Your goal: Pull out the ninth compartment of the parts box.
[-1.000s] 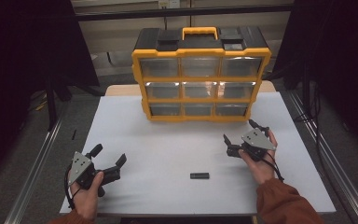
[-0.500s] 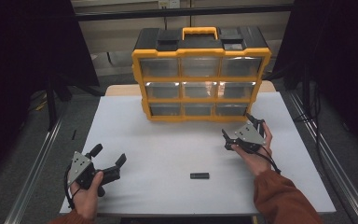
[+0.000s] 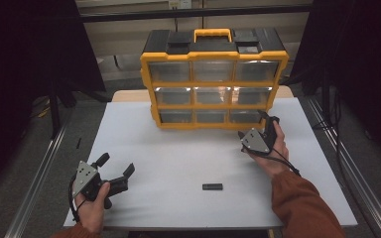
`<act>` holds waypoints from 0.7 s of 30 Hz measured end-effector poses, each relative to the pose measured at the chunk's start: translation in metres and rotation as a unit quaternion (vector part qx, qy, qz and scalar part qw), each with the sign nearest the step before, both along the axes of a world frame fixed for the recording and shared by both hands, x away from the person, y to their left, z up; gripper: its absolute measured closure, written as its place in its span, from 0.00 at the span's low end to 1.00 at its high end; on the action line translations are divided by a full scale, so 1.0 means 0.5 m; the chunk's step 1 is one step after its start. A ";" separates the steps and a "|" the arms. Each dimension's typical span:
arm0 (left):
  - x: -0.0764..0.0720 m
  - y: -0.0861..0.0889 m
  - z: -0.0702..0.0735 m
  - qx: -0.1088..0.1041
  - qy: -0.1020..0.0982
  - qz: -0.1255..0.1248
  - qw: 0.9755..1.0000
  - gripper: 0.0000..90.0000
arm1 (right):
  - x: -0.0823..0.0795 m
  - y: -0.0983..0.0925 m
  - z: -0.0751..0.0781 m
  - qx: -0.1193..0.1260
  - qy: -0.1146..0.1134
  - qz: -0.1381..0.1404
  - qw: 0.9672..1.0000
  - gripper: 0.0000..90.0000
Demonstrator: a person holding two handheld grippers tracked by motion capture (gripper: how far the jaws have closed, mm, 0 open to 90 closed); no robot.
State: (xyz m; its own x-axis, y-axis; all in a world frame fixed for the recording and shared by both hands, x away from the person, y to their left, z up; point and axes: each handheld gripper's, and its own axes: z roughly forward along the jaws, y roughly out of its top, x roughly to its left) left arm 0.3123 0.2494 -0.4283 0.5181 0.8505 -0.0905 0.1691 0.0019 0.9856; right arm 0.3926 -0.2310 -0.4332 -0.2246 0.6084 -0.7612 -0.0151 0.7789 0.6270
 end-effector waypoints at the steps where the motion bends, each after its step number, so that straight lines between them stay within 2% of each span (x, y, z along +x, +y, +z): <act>1: 0.000 0.000 0.000 0.000 0.000 0.000 1.000 0.03 | 0.000 0.000 0.000 0.000 0.000 0.000 1.000 0.02; 2: 0.000 0.000 0.000 -0.001 0.001 0.001 1.000 0.03 | 0.008 -0.006 0.001 -0.013 -0.003 -0.007 1.000 0.02; 5: 0.000 0.000 0.000 -0.004 -0.001 0.002 1.000 0.03 | 0.013 -0.009 0.002 -0.020 -0.003 -0.010 1.000 0.01; 7: 0.000 0.002 0.000 0.003 0.001 0.002 1.000 0.03 | 0.018 -0.012 0.003 -0.027 -0.007 -0.014 1.000 0.01; 8: 0.000 0.001 0.000 0.004 0.001 0.002 1.000 0.03 | 0.026 -0.015 0.001 -0.043 0.002 -0.019 0.999 0.00; 10: 0.000 0.001 0.000 0.003 0.001 0.004 1.000 0.03 | 0.029 -0.016 0.000 -0.050 0.007 -0.019 0.999 0.00; 11: 0.001 0.002 0.000 0.006 0.002 0.005 1.000 0.03 | 0.038 -0.018 -0.002 -0.056 0.017 -0.020 0.998 0.00; 14: 0.001 0.001 0.000 0.002 0.002 0.005 1.000 0.03 | 0.045 -0.020 -0.002 -0.065 0.016 -0.024 0.997 0.02; 15: 0.001 0.002 0.000 0.006 0.002 0.005 1.000 0.03 | 0.050 -0.020 -0.005 -0.086 0.004 -0.027 0.996 0.05; 16: 0.001 0.002 0.000 0.006 0.002 0.005 1.000 0.03 | 0.050 -0.020 -0.005 -0.086 0.004 -0.027 0.996 0.05; 17: 0.001 0.002 0.000 0.006 0.002 0.005 1.000 0.03 | 0.055 -0.020 -0.014 -0.110 -0.003 -0.031 0.993 0.08; 18: 0.001 0.002 0.000 0.006 0.002 0.005 1.000 0.03 | 0.055 -0.020 -0.014 -0.110 -0.003 -0.031 0.993 0.08; 19: 0.001 0.002 0.000 0.006 0.002 0.005 1.000 0.03 | 0.056 -0.018 -0.022 -0.134 -0.001 -0.035 0.990 0.17; 20: 0.001 0.002 -0.001 0.006 0.002 0.004 1.000 0.03 | 0.056 -0.018 -0.022 -0.134 -0.001 -0.035 0.990 0.17; 21: 0.001 0.001 -0.001 0.005 0.003 0.004 1.000 0.03 | 0.056 -0.018 -0.024 -0.160 -0.006 -0.033 0.987 0.20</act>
State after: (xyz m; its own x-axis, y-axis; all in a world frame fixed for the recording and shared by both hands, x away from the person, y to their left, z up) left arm 0.3127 0.2501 -0.4287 0.5112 0.8553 -0.0846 0.1744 -0.0069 0.9846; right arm 0.4205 -0.2400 -0.4453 -0.1830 0.3489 -0.9191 0.0366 0.9367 0.3483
